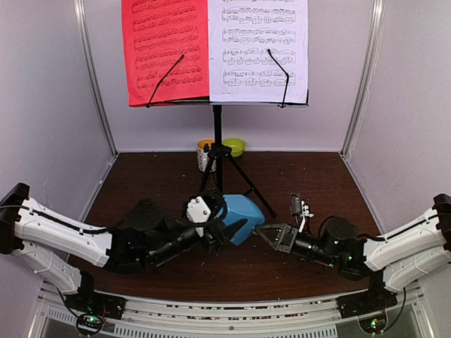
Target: Set up the instrument practice props
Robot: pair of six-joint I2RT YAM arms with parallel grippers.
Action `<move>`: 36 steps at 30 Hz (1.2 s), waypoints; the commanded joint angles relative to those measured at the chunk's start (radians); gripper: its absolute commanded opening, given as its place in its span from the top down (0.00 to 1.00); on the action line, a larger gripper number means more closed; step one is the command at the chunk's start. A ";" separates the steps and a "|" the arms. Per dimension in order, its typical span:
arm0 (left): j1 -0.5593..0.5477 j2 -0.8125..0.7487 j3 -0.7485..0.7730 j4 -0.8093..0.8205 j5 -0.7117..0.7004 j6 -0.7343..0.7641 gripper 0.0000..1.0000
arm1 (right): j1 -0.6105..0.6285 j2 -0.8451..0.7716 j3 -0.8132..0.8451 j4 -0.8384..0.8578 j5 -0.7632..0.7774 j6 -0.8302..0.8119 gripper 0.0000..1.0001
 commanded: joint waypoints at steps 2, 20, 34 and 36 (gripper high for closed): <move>0.036 0.002 0.089 -0.127 0.006 -0.145 0.85 | -0.024 -0.033 -0.047 -0.056 0.054 -0.092 0.56; 0.133 0.237 0.179 -0.161 0.139 -0.380 0.81 | -0.019 -0.293 -0.020 -0.462 0.115 -0.302 0.01; 0.161 0.281 0.197 -0.207 0.222 -0.436 0.25 | -0.031 -0.258 0.070 -0.536 0.136 -0.310 0.00; 0.161 0.262 0.189 -0.214 0.233 -0.434 0.13 | -0.031 -0.252 0.084 -0.546 0.137 -0.310 0.00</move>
